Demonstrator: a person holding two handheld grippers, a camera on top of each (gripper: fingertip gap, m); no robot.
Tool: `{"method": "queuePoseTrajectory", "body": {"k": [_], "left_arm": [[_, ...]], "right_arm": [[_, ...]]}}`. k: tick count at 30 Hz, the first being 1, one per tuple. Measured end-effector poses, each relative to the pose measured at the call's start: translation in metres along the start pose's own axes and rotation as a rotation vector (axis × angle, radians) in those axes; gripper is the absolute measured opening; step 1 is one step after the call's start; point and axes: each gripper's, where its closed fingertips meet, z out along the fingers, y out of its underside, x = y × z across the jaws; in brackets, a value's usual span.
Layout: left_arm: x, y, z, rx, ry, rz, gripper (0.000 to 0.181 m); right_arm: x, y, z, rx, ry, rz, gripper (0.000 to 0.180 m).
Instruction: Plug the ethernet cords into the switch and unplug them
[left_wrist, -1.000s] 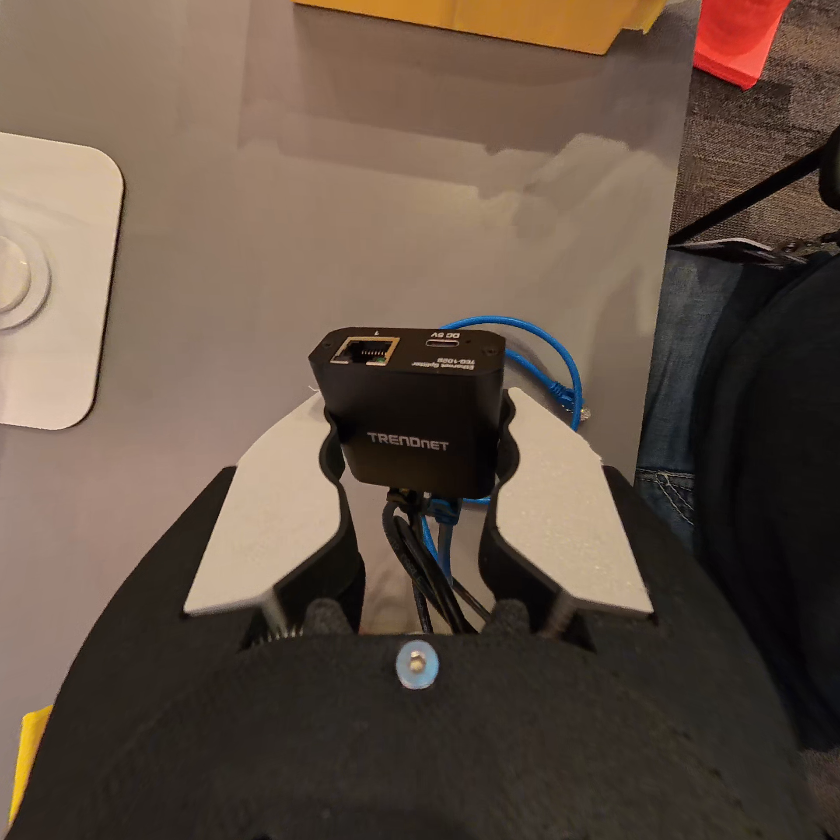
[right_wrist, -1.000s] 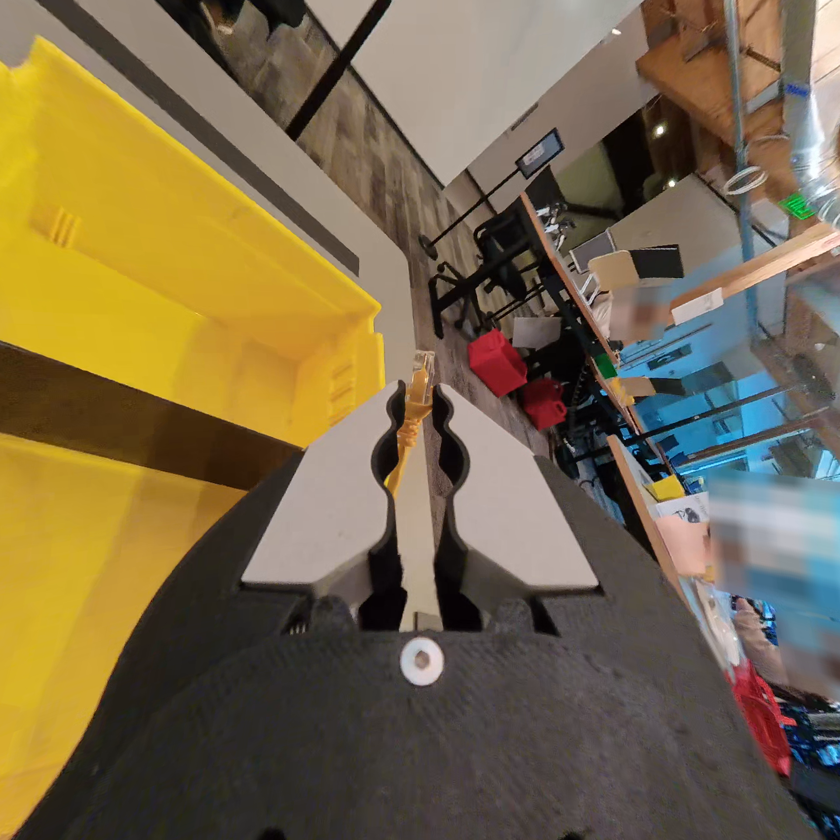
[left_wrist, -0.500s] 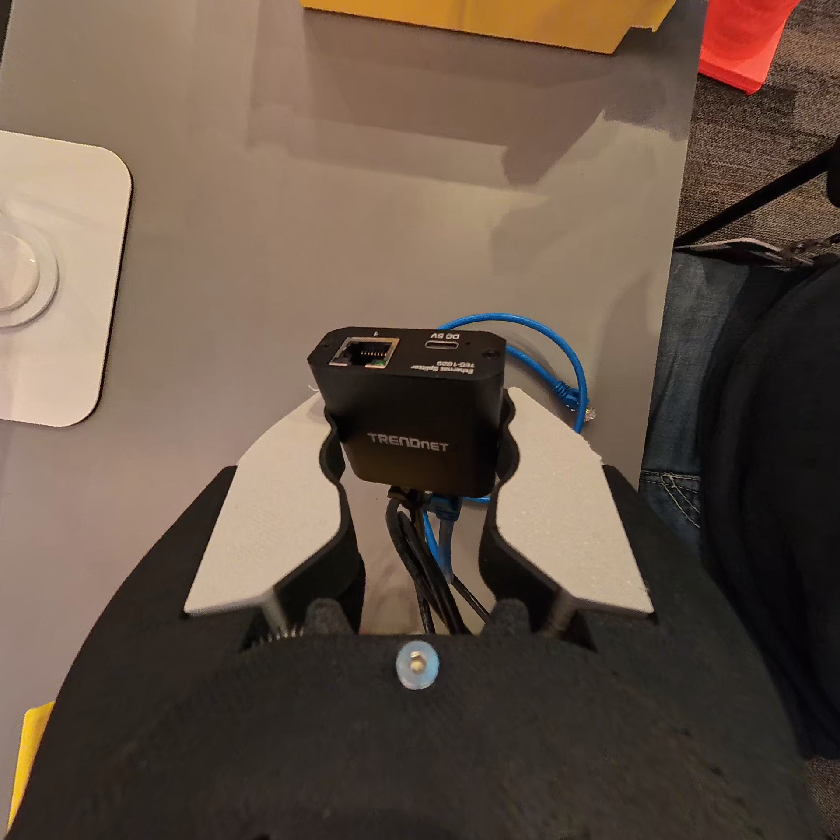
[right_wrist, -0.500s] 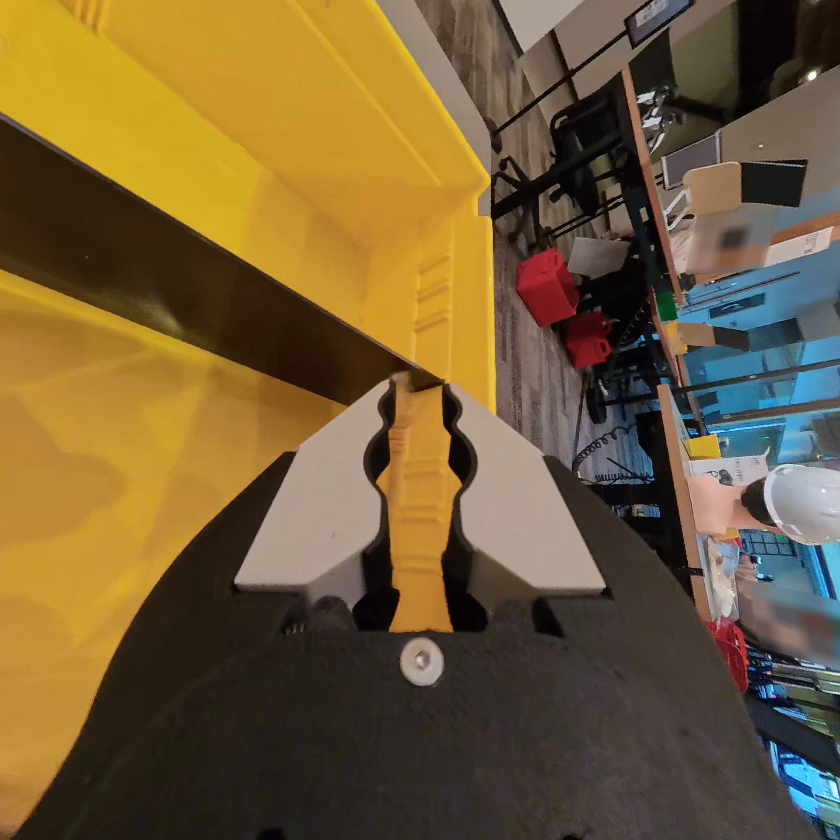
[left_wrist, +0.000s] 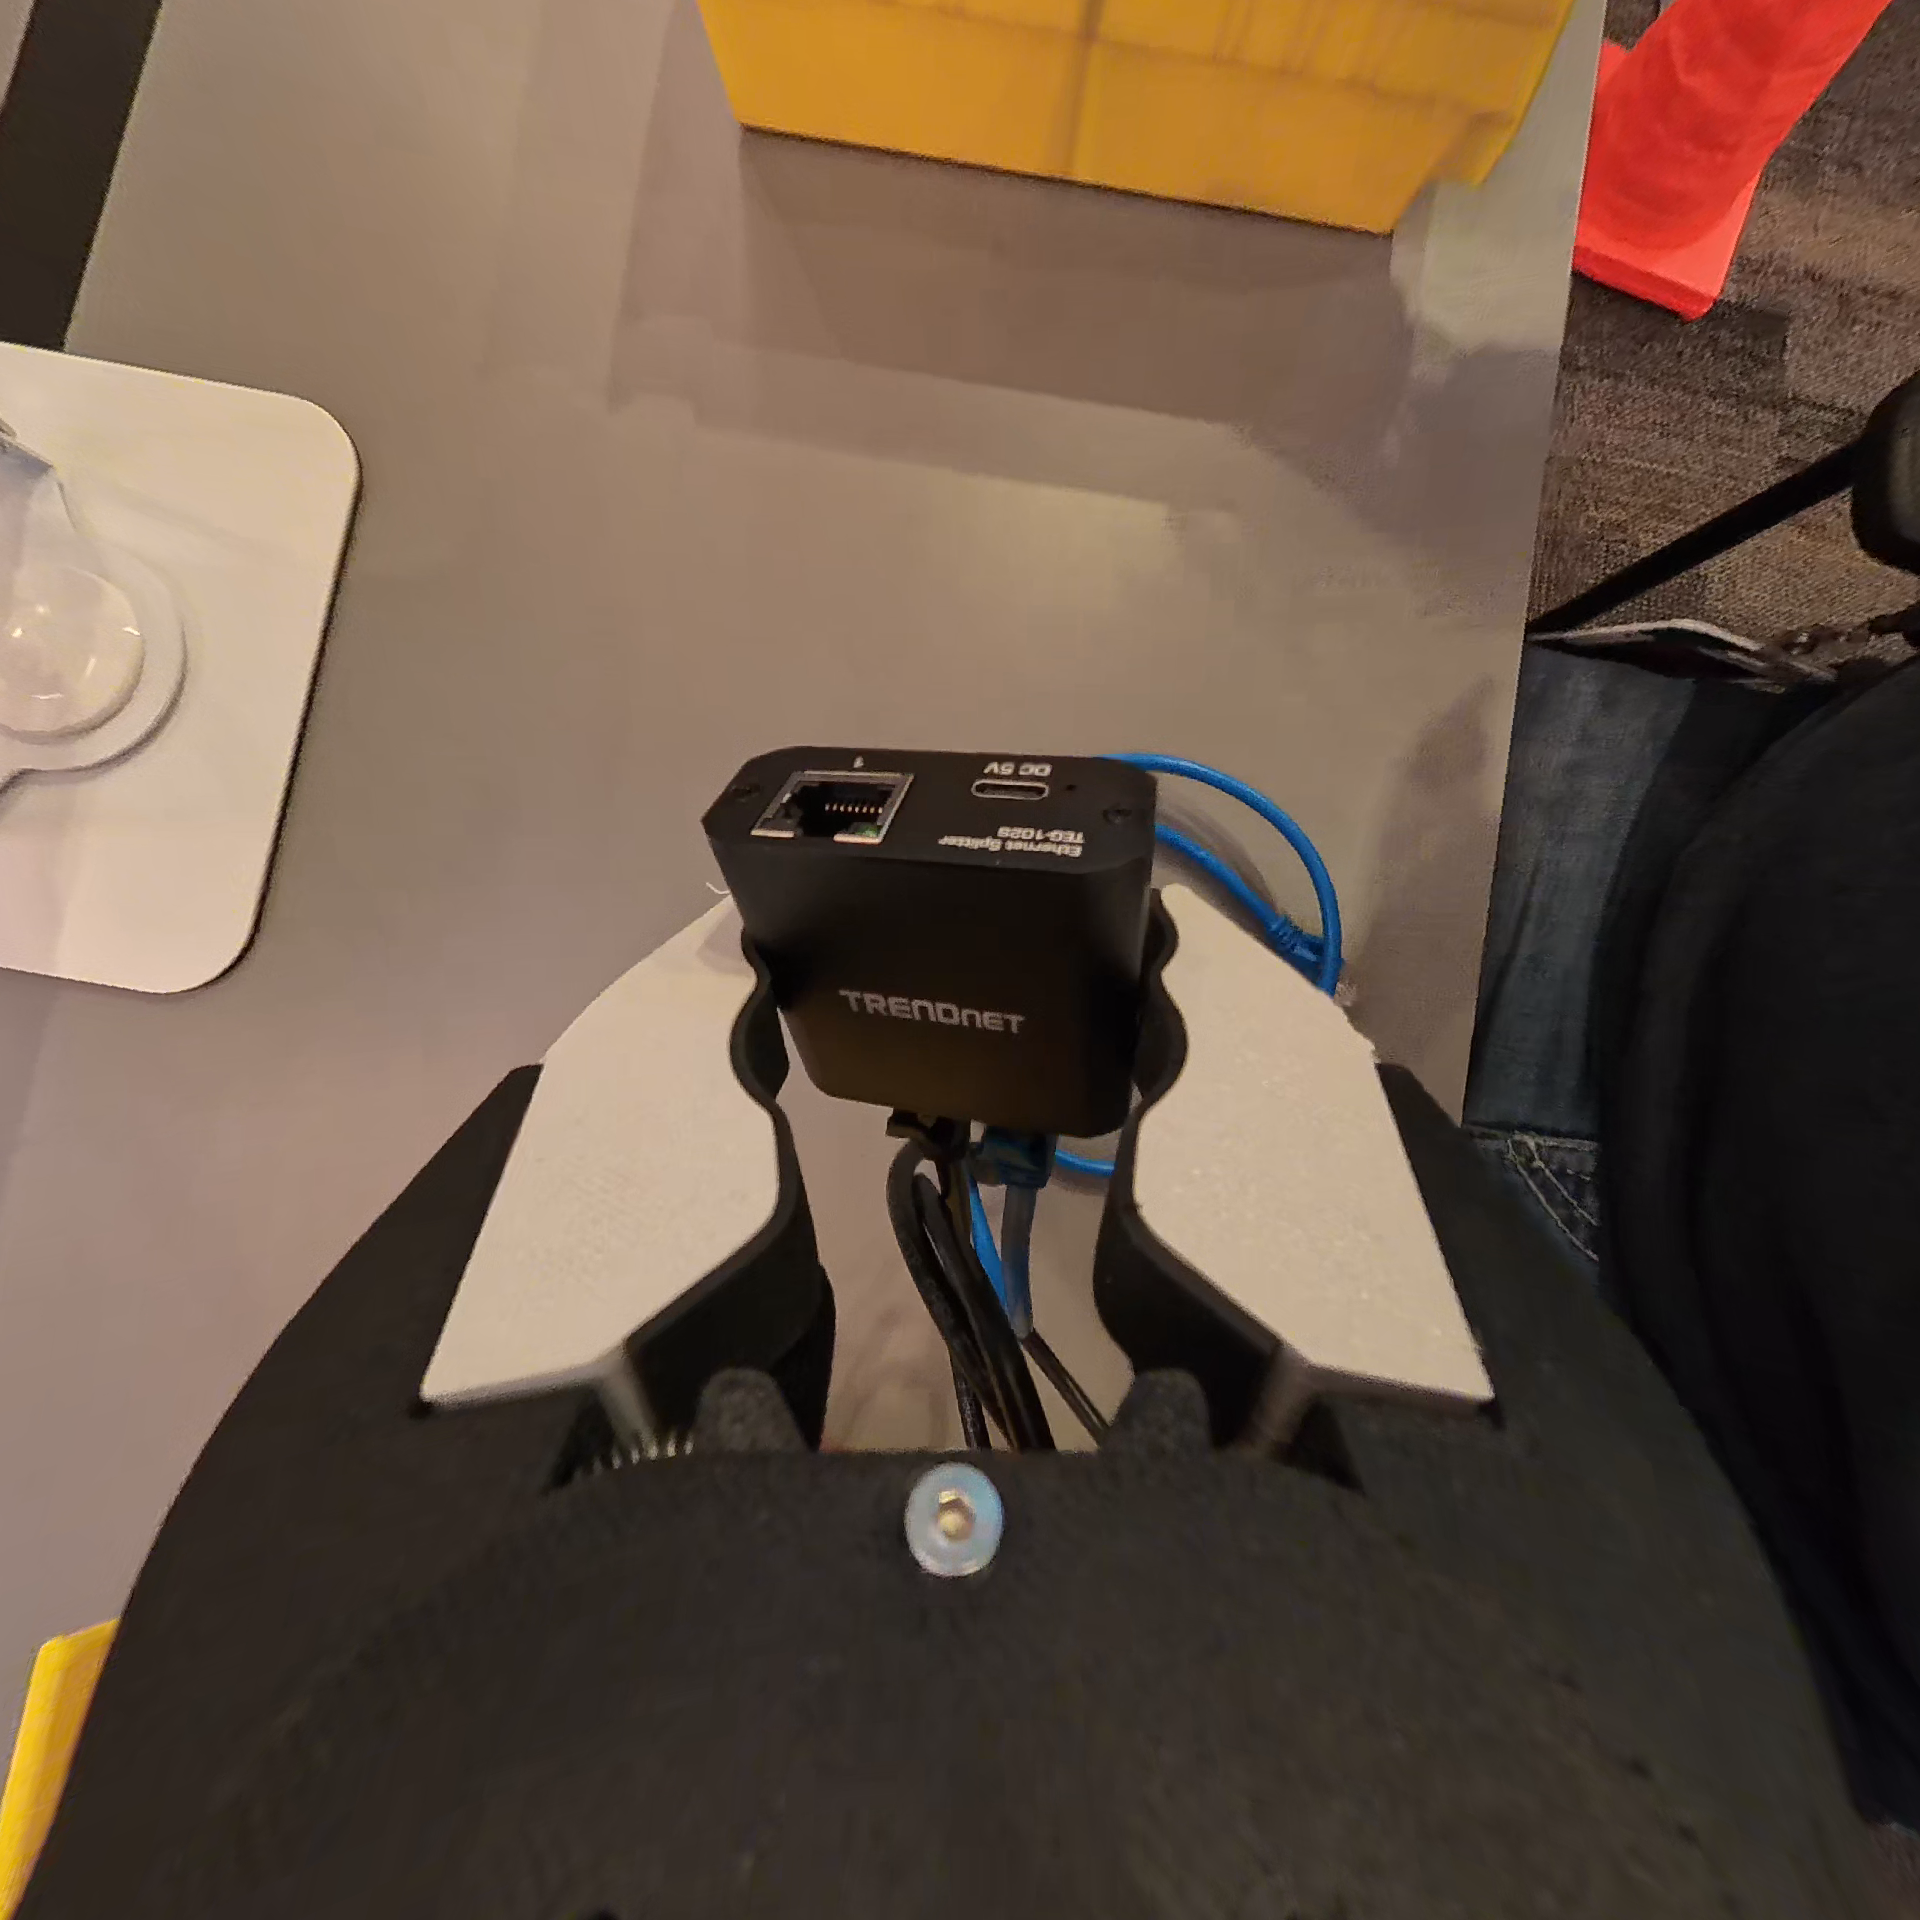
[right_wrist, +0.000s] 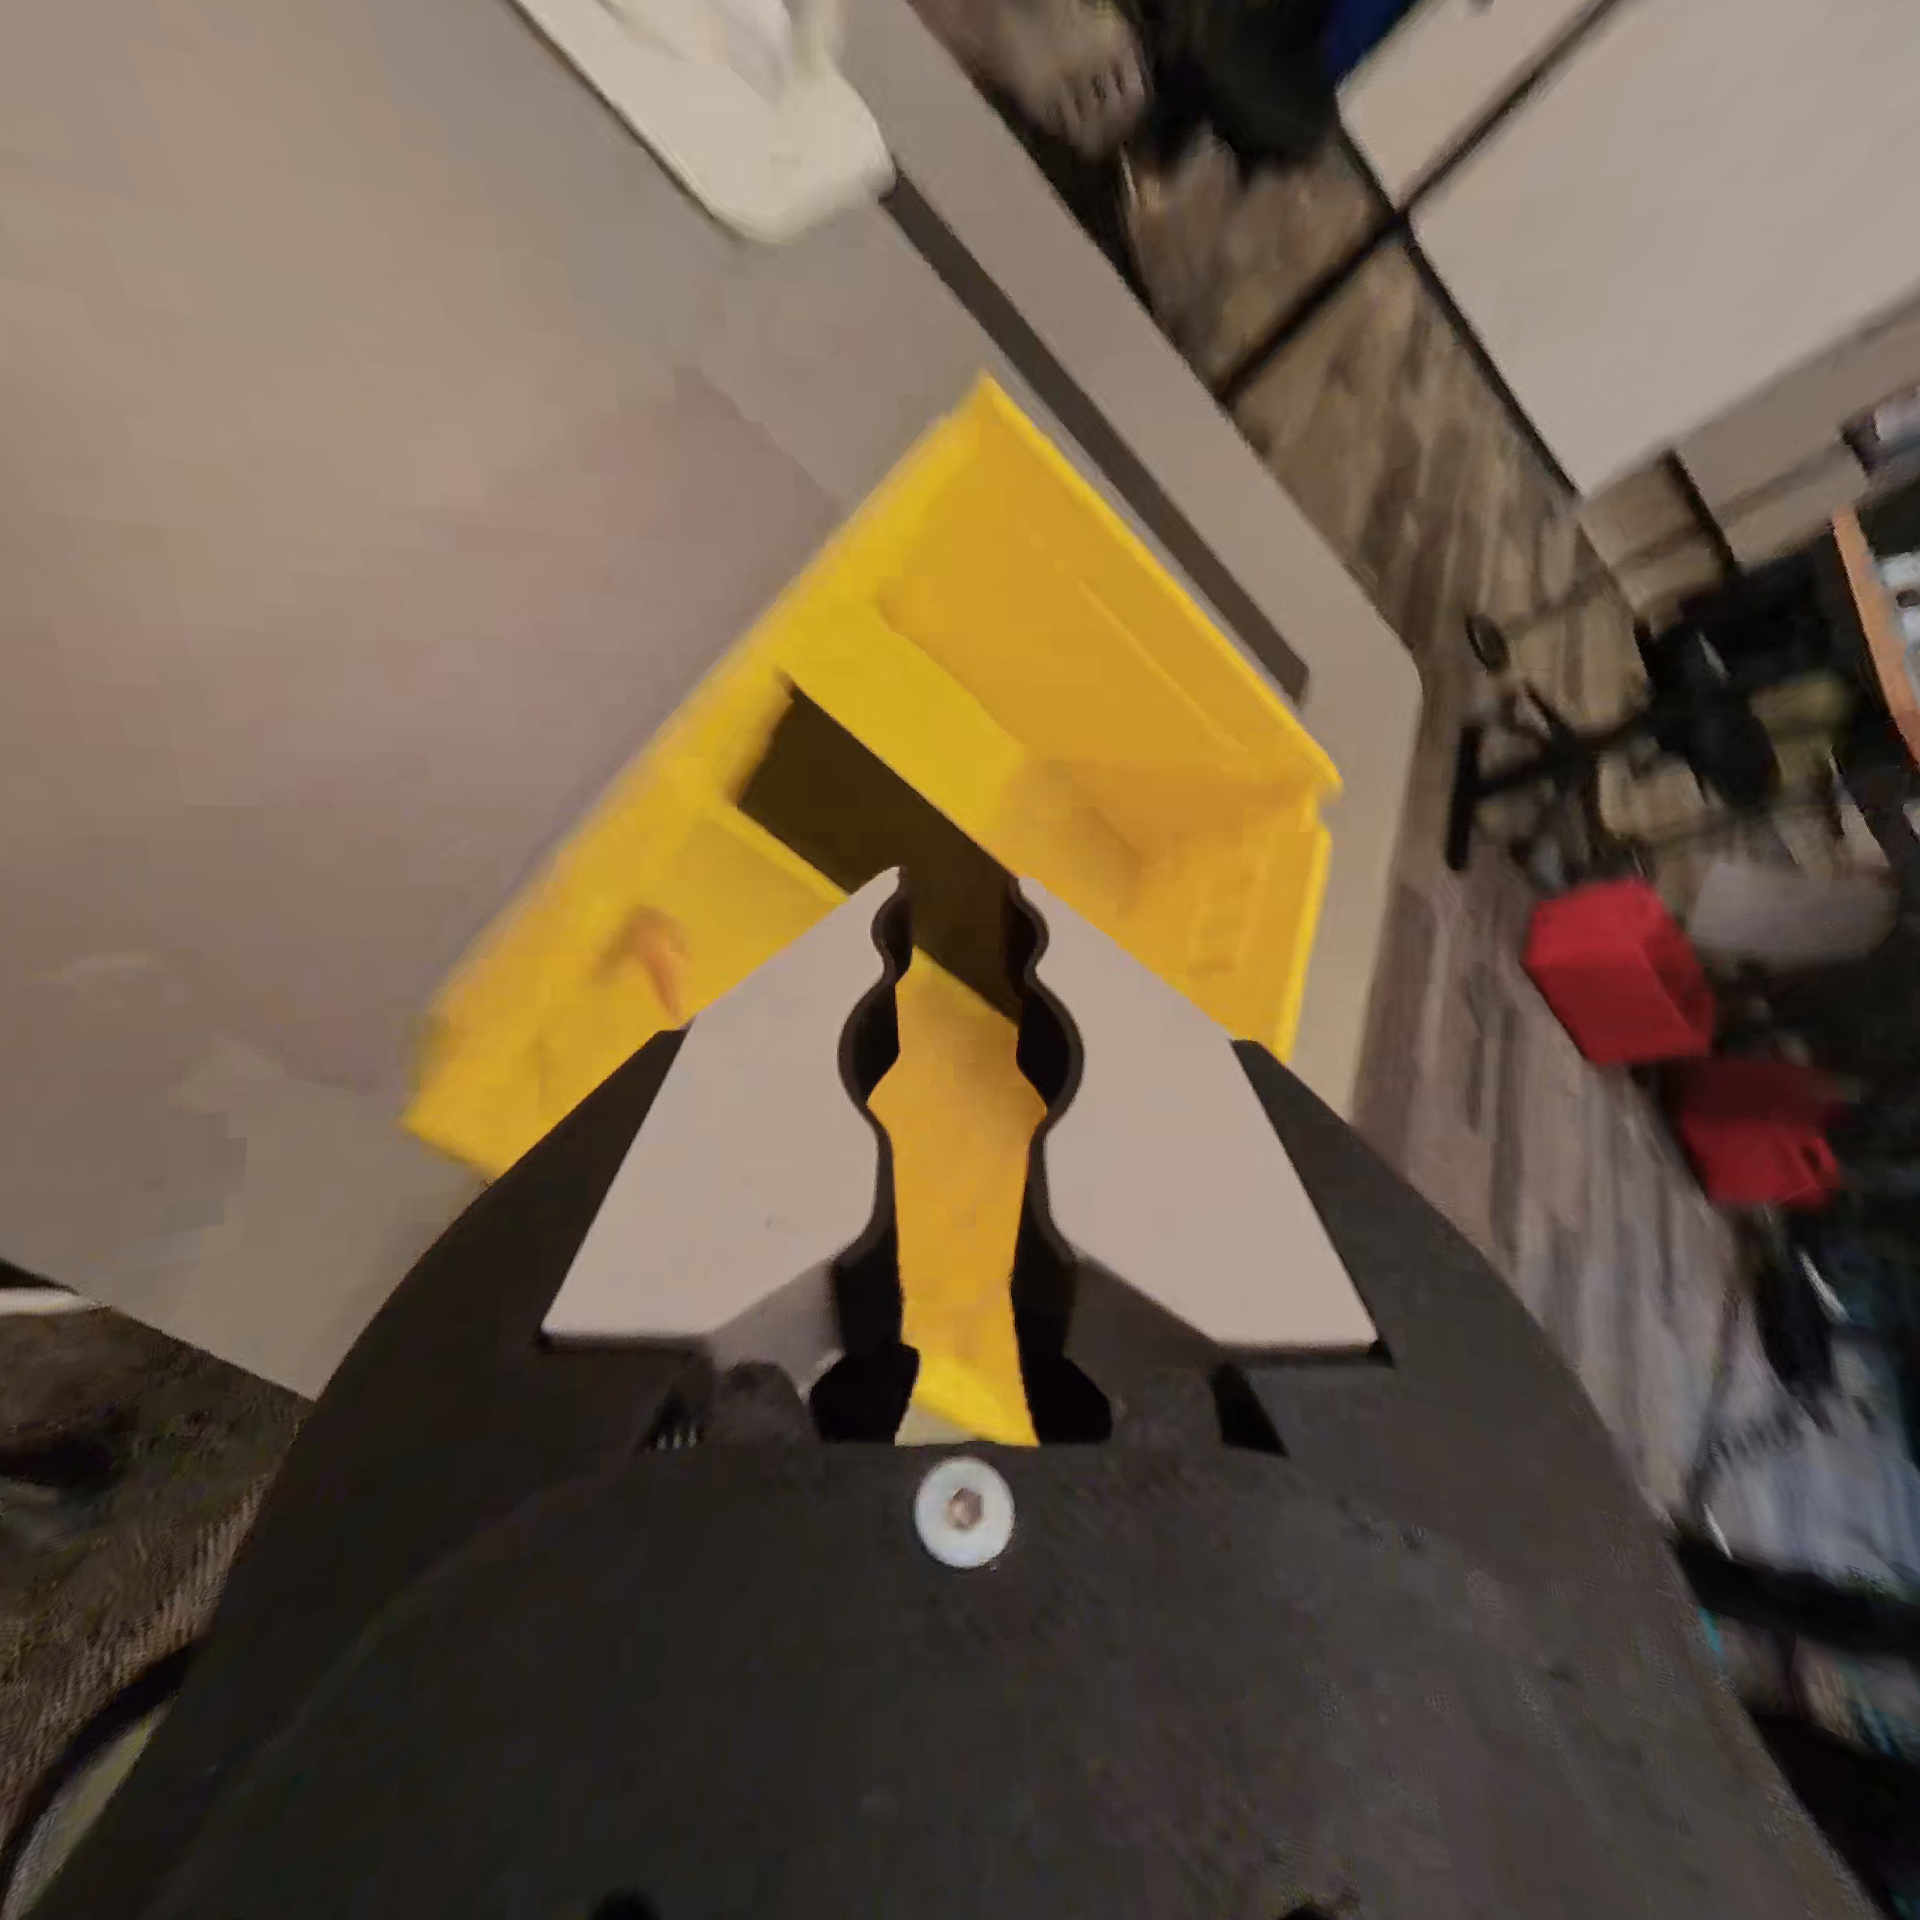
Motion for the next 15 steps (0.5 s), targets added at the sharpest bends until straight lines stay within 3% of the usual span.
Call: {"method": "queuePoseTrajectory", "body": {"k": [1,4,7,10,15], "left_arm": [[-0.001,-0.003,0.0,0.017,-0.006,-0.006,0.065],[-0.005,-0.017,-0.003,0.098,-0.023,-0.033,0.065],[-0.013,-0.038,-0.008,0.239,-0.068,-0.091,0.065],[-0.02,-0.048,-0.01,0.311,-0.149,-0.095,0.065],[-0.022,-0.048,-0.007,0.245,-0.376,0.058,0.065]], "right_arm": [[-0.019,-0.024,-0.003,0.077,-0.058,-0.003,0.017],[-0.089,-0.095,-0.006,0.276,-0.238,-0.055,0.028],[-0.14,-0.146,0.002,0.394,-0.298,-0.125,0.041],[-0.168,-0.195,0.006,0.513,-0.418,0.031,0.041],[-0.17,-0.252,0.028,0.584,-0.649,0.391,0.049]]}}
